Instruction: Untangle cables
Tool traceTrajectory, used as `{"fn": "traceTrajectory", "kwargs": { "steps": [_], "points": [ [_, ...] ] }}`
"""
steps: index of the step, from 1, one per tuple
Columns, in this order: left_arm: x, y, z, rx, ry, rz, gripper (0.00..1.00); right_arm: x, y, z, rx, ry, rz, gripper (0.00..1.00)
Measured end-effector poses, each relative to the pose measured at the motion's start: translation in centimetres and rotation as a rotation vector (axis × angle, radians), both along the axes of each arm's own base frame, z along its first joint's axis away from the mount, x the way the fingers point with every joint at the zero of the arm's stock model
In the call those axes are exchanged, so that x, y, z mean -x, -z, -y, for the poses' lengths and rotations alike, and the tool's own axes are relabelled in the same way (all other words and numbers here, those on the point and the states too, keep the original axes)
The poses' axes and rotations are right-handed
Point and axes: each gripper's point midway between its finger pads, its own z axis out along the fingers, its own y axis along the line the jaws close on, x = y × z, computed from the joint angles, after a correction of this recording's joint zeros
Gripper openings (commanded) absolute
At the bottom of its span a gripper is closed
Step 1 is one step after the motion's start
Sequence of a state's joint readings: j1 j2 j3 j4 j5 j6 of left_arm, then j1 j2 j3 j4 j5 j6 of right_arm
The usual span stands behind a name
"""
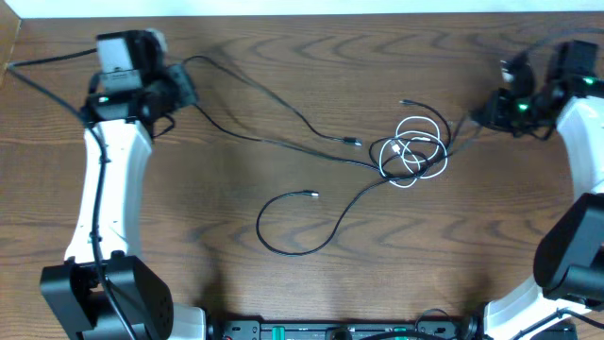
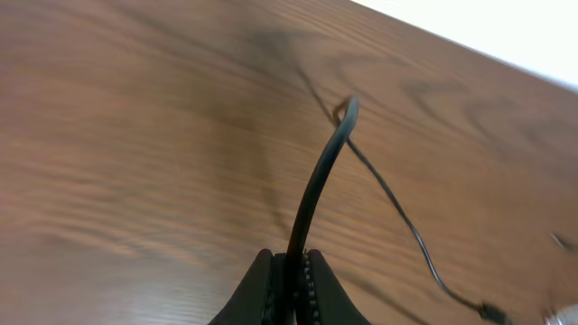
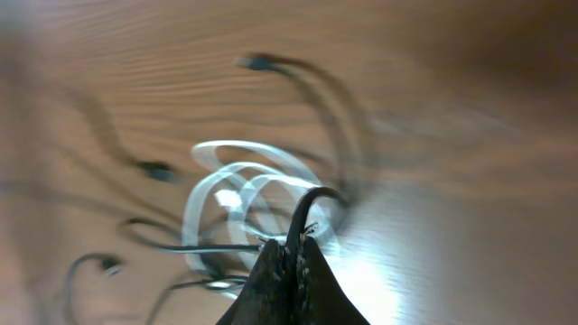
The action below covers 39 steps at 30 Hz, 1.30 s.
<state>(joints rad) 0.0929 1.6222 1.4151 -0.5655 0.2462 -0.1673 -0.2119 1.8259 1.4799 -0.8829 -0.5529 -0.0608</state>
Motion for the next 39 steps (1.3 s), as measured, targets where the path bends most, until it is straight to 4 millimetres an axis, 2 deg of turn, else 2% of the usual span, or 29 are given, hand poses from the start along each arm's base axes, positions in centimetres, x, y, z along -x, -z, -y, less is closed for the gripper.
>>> {"fn": "traceTrajectory", "kwargs": {
  "steps": [1, 2, 3, 4, 6, 8, 11, 14, 19, 24, 28, 33, 36, 39],
  "points": [
    [0.1, 0.0, 1.3, -0.001, 0.043, -0.001, 0.17, -0.3, -0.5, -1.1, -0.015, -0.03, 0.02, 0.09],
    [0.2, 0.1, 2.6, 0.003, 0.078, -0.003, 0.25, -0.7, -1.1, -2.1, -0.028, -0.054, 0.041, 0.25],
    [0.3, 0.1, 3.9, 0.006, 0.118, -0.004, 0.31, -1.2, -1.9, -3.0, -0.042, -0.074, 0.072, 0.45],
    [0.4, 0.1, 5.2, 0.012, 0.154, -0.003, 0.4, -1.7, -2.6, -3.6, -0.056, -0.081, 0.096, 0.73],
    [0.7, 0.0, 7.0, 0.024, 0.213, 0.0, 0.52, -2.9, -3.9, -4.6, -0.076, -0.092, 0.152, 0.99],
    [0.9, -0.1, 8.0, 0.036, 0.245, 0.001, 0.6, -3.5, -4.6, -5.3, -0.087, -0.1, 0.183, 0.99],
    [1.1, -0.1, 8.6, 0.045, 0.271, 0.0, 0.67, -3.6, -4.6, -5.7, -0.092, -0.082, 0.17, 0.99],
    [1.6, -0.1, 9.2, 0.069, 0.316, -0.008, 0.72, -3.4, -3.7, -4.6, -0.054, 0.009, 0.105, 0.99],
    [2.9, 0.0, 11.5, 0.115, 0.423, -0.026, 0.73, -2.6, -1.9, -2.0, 0.056, 0.151, 0.0, 0.99],
    [4.6, 0.1, 16.2, 0.101, 0.567, -0.031, 0.73, -1.4, -0.6, 0.9, 0.154, 0.254, -0.081, 0.99],
    [6.0, 0.6, 21.2, 0.091, 0.695, -0.022, 0.66, -0.6, -0.2, 3.5, 0.189, 0.322, -0.121, 0.99],
    [7.1, 3.4, 27.1, 0.062, 0.821, -0.037, 0.66, 0.2, 0.1, 6.4, 0.205, 0.392, -0.147, 0.99],
    [7.7, 4.8, 29.5, 0.028, 0.879, -0.03, 0.66, 0.4, 0.1, 6.9, 0.208, 0.404, -0.154, 0.99],
    [8.5, 5.3, 31.8, -0.007, 0.954, 0.004, 0.66, 0.4, 0.2, 6.8, 0.208, 0.402, -0.156, 0.99]
  ]
}}
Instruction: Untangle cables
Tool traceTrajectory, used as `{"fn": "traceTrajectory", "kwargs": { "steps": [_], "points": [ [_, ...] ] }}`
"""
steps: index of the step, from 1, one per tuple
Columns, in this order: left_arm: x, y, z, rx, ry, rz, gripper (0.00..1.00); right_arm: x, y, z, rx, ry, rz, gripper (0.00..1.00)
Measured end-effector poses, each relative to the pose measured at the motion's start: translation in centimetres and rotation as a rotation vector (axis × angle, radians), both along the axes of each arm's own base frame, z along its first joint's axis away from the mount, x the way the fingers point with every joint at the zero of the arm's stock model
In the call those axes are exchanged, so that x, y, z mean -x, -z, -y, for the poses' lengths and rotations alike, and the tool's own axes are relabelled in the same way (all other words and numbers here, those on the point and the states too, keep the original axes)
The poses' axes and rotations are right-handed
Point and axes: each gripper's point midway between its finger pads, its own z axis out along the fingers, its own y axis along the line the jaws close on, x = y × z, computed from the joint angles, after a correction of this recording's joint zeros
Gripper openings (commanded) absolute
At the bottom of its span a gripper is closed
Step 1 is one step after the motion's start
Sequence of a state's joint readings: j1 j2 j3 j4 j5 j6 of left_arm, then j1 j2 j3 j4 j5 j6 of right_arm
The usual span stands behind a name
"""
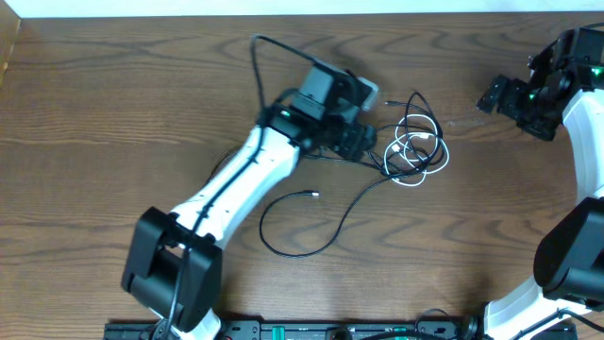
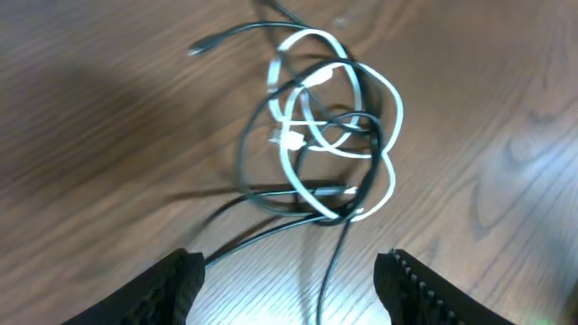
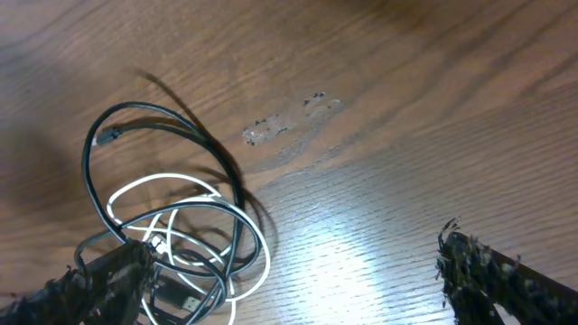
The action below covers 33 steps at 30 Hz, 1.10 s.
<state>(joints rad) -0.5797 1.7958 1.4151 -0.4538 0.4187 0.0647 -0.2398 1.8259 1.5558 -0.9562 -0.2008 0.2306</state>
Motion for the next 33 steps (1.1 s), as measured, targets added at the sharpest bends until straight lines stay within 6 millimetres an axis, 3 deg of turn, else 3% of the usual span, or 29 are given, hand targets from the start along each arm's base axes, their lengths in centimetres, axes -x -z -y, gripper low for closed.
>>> {"fn": "traceTrajectory", "kwargs": {
  "steps": [5, 13, 18, 24, 30, 33],
  "points": [
    [1.4, 1.7, 3.7, -0.009, 0.11, 0.039, 0.66, 0.0, 0.0, 0.0, 0.0, -0.001, -0.001, 0.99],
    [2.8, 7.2, 8.7, -0.078, 0.209, 0.109, 0.66, 0.4, 0.2, -0.1, -0.004, -0.002, -0.019, 0.99],
    [4.1, 9.6, 9.7, -0.137, 0.267, 0.123, 0.66, 0.6, 0.2, -0.2, -0.005, -0.004, -0.024, 0.99],
    [4.2, 12.6, 9.3, -0.2, 0.307, 0.124, 0.63, 0.6, 0.2, -0.2, -0.005, -0.004, -0.025, 0.99],
    [3.5, 14.3, 9.5, -0.221, 0.315, 0.154, 0.56, 0.6, 0.2, -0.2, -0.005, -0.004, -0.025, 0.99],
    [3.4, 14.4, 9.6, -0.225, 0.322, 0.165, 0.46, 0.6, 0.2, -0.2, -0.005, -0.004, -0.026, 0.99]
  ]
}}
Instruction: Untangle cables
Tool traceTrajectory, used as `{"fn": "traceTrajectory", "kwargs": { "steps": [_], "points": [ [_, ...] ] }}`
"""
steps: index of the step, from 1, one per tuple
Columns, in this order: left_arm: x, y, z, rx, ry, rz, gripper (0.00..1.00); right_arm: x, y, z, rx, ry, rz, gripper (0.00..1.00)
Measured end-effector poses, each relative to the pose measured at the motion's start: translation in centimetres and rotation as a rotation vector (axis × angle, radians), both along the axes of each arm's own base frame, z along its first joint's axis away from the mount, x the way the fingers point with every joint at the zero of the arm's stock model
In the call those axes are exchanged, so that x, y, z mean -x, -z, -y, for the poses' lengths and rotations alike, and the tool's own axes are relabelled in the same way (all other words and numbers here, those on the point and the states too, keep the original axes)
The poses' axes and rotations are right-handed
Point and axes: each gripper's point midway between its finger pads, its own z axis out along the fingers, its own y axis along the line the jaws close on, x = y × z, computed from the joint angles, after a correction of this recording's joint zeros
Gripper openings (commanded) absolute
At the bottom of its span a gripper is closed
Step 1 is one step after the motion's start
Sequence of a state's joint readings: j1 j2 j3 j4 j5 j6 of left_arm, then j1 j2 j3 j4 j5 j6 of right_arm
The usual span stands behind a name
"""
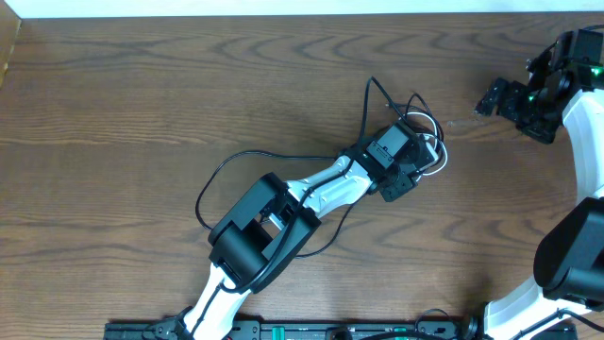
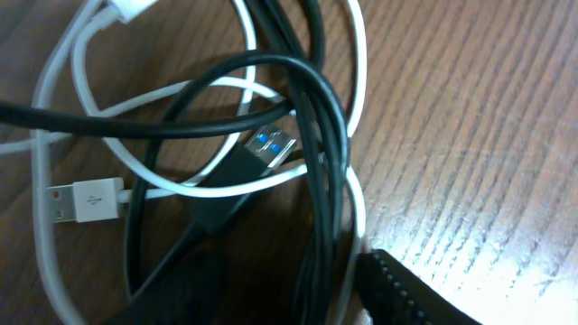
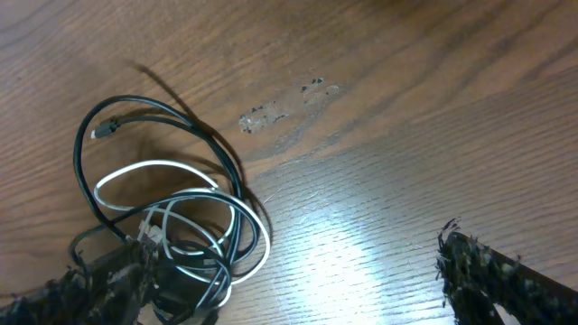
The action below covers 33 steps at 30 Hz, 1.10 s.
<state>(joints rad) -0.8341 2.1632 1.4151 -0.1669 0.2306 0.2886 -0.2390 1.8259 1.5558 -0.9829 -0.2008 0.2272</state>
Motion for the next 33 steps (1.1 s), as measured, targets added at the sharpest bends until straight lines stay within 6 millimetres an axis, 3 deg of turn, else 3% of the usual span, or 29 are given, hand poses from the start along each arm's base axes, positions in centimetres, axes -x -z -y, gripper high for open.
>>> {"fn": "traceTrajectory", "kwargs": {
  "steps": [7, 11, 17, 20, 22, 24, 29, 33],
  "points": [
    [0.3, 0.1, -0.1, -0.009, 0.004, -0.015, 0.35, 0.0, 0.0, 0.0, 0.0, 0.0, 0.0, 0.99],
    [0.7, 0.2, -0.3, -0.021, 0.015, -0.037, 0.08, 0.0, 0.0, 0.0, 0.0, 0.0, 0.0, 0.99],
    [0.9, 0.0, -0.5, -0.011, -0.019, -0.079, 0.07, -0.1, -0.1, -0.6, -0.024, -0.035, 0.013, 0.99],
    [0.7, -0.6, -1.7, -0.01, -0.09, -0.134, 0.07, -0.4, -0.4, -1.8, -0.055, -0.114, 0.037, 0.99],
    [-0.1, -2.2, -2.8, 0.015, -0.149, -0.159, 0.08, -0.5, -0.6, -2.9, -0.076, -0.169, 0.053, 0.99],
    [-1.3, -5.2, -4.0, 0.081, -0.213, -0.176, 0.08, -0.6, -0.8, -4.2, -0.094, -0.225, 0.069, 0.99],
    [-3.7, -15.9, -7.1, 0.346, -0.309, -0.202, 0.07, -1.0, -1.3, -7.7, -0.124, -0.363, 0.112, 0.99],
    [-3.5, -22.2, -9.3, 0.533, -0.317, -0.271, 0.07, -1.8, -2.0, -10.8, -0.156, -0.464, 0.175, 0.97]
  ]
}}
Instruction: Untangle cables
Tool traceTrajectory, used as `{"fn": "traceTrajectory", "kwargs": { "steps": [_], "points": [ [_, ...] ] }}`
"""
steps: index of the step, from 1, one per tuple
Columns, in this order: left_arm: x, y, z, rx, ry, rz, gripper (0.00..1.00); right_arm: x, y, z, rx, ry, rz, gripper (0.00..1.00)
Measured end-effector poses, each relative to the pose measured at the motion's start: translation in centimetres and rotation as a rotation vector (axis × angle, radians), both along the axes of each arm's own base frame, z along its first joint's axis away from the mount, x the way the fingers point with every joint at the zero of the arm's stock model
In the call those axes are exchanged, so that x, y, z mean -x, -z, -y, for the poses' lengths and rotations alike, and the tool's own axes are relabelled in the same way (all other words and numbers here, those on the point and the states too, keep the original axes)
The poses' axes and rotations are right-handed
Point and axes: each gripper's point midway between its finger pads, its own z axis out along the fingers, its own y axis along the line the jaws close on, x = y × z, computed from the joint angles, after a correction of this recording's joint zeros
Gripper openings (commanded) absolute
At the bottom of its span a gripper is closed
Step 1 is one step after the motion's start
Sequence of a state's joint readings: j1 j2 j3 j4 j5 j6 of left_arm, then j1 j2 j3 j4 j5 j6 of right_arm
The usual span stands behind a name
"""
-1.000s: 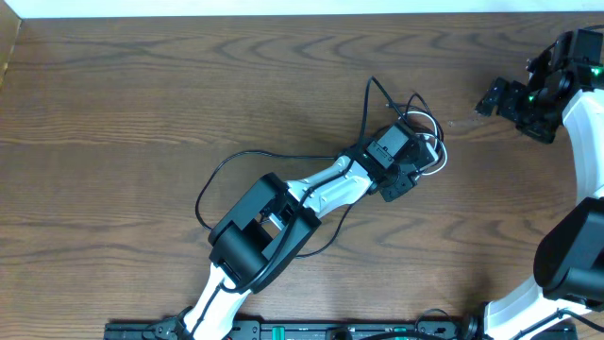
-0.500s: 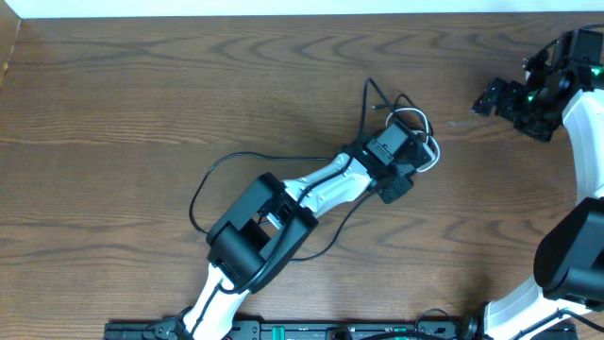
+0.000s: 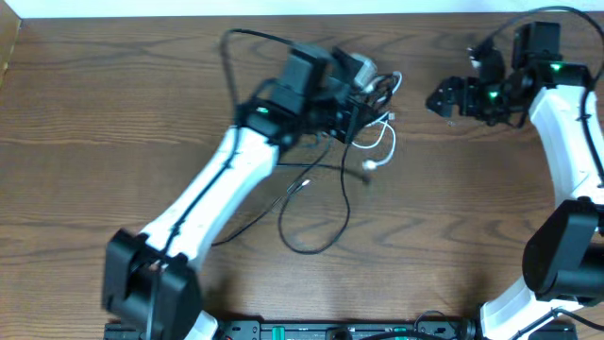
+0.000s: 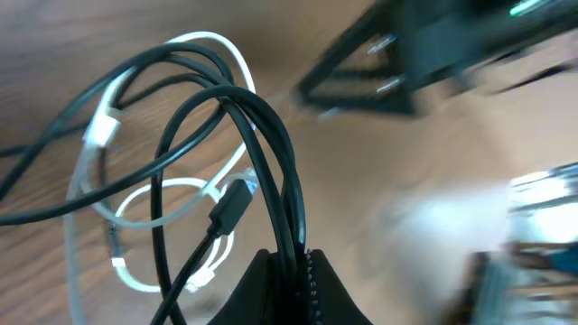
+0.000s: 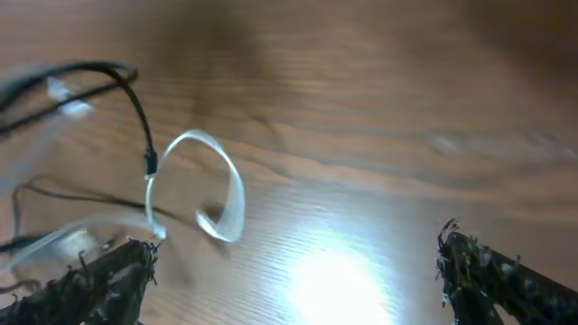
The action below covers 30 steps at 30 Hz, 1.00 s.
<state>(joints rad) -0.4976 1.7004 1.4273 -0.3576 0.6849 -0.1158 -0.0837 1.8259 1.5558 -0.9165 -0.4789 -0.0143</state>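
Observation:
My left gripper (image 3: 357, 111) is shut on a doubled loop of the black cable (image 4: 271, 153) and holds the tangle up off the wooden table (image 3: 113, 113) at the back middle. The white cable (image 4: 185, 194) hangs looped through the black strands, with its plug end (image 3: 370, 163) dangling below. More black cable (image 3: 311, 236) trails in a loop toward the front. My right gripper (image 3: 442, 97) stands open just right of the tangle. In its own view the white loop (image 5: 221, 185) and a black cable end (image 5: 135, 99) lie ahead of its fingers (image 5: 86, 280).
The left arm (image 3: 208, 198) stretches diagonally across the table from the front left. A thin black lead (image 3: 231, 57) arcs behind its wrist. The table's back edge (image 3: 302, 13) runs close behind both grippers.
My left gripper, then open and low in the tangle, is now shut on black cable strands and has moved back and left with them lifted. The right gripper moved left toward the tangle.
Both grippers were shut on black cable ends at the table's far sides. Then both were open, the left above the tangle in the middle. It then sat down among the strands. Now it holds black strands raised at the back, with the right gripper close by.

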Motion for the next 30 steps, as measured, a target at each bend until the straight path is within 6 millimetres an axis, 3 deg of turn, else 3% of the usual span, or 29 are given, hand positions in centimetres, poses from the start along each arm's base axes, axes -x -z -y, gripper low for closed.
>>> {"fn": "traceTrajectory", "kwargs": {
  "steps": [3, 7, 19, 26, 30],
  "points": [
    [0.4, -1.9, -0.9, 0.1, 0.017, -0.073, 0.07, -0.5, -0.9, -2.2, -0.053, -0.062, 0.049, 0.94],
    [0.8, -3.0, -1.9, 0.2, 0.047, -0.182, 0.08, -0.9, -2.2, -4.5, -0.141, -0.134, 0.108, 0.92],
    [0.0, -7.1, -4.6, 0.418, 0.066, -0.34, 0.07, -0.9, -5.4, -7.2, -0.311, -0.234, 0.196, 0.93],
    [0.1, -7.8, -4.3, 0.452, 0.051, -0.422, 0.08, -0.8, -8.0, -10.4, -0.407, -0.335, 0.283, 0.9],
    [-0.6, -7.5, -4.6, 0.444, 0.004, -0.425, 0.08, -1.1, -9.1, -10.8, -0.454, -0.318, 0.289, 0.87]
  ]
}}
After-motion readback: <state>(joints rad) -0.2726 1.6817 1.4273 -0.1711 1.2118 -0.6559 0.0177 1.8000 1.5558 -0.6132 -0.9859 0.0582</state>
